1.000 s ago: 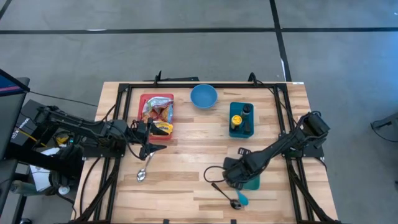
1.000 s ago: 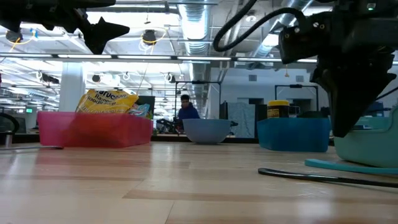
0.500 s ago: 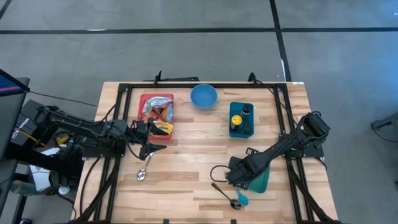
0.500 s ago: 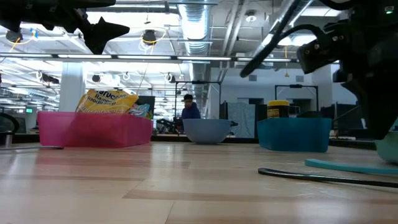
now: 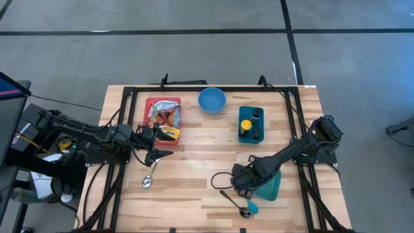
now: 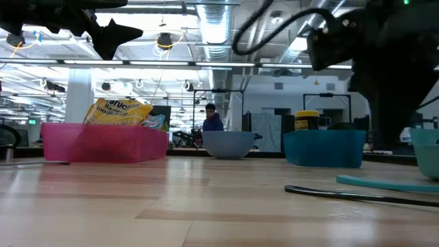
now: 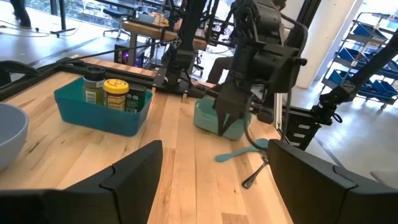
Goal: Pick & Place Food Item
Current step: Adjust the green bin, then put the blue baby spoon into the green bin
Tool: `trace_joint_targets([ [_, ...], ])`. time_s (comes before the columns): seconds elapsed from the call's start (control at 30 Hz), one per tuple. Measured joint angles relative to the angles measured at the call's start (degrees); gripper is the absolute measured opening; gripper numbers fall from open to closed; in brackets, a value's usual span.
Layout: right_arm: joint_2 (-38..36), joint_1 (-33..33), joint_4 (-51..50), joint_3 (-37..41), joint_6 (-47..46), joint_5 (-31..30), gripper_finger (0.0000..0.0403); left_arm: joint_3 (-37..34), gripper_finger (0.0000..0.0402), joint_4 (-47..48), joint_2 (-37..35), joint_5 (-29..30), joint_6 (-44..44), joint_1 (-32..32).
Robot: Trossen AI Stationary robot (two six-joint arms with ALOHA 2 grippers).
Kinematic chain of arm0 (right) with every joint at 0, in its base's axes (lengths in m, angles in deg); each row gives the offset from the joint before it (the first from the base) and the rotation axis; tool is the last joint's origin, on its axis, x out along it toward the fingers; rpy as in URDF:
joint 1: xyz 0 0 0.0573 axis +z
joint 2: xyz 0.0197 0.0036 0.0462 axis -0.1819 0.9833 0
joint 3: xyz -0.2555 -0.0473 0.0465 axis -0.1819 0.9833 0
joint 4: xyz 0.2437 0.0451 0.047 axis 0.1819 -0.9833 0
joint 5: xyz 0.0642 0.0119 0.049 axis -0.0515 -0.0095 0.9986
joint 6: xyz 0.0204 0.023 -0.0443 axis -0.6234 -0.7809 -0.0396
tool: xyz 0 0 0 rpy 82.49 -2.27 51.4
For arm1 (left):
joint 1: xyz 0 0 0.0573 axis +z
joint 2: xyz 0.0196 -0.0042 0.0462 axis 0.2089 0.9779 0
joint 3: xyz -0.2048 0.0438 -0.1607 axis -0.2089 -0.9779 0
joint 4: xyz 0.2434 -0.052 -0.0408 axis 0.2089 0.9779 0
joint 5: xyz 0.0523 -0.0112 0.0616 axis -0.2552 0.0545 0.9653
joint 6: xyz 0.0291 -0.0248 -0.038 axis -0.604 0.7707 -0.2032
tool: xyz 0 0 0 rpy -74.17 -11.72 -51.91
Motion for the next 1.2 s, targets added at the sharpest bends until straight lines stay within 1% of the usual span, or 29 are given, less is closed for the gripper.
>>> trace_joint_targets([
  [0.2,0.0,2.4,0.0,-0.6,-1.9,5.1,0.0,0.0,0.0286,0.0,0.0,0.0,0.0,0.0],
  [0.43,0.0,4.7,-0.9,-0.2,-6.7,6.4,0.0,0.0,0.0286,0.0,0.0,0.0,0.0,0.0],
  [0.6,0.0,6.2,-3.5,-0.2,-11.3,8.1,0.0,0.0,0.0286,0.0,0.0,0.0,0.0,0.0],
  [0.77,0.0,6.8,-4.0,-0.2,-13.2,8.0,0.0,0.0,0.0286,0.0,0.0,0.0,0.0,0.0],
  [0.93,0.0,5.8,-4.0,-0.4,-13.9,8.0,0.0,0.0,0.0286,0.0,0.0,0.0,0.2,0.0],
  [1.1,0.0,4.5,-4.0,-2.7,-13.7,7.7,0.0,0.0,0.0286,-0.1,0.0,0.0,3.5,0.0],
  [1.2,0.0,4.0,-3.9,-4.6,-13.9,5.9,0.0,0.0,0.0286,-0.1,0.0,0.0,4.3,0.0],
])
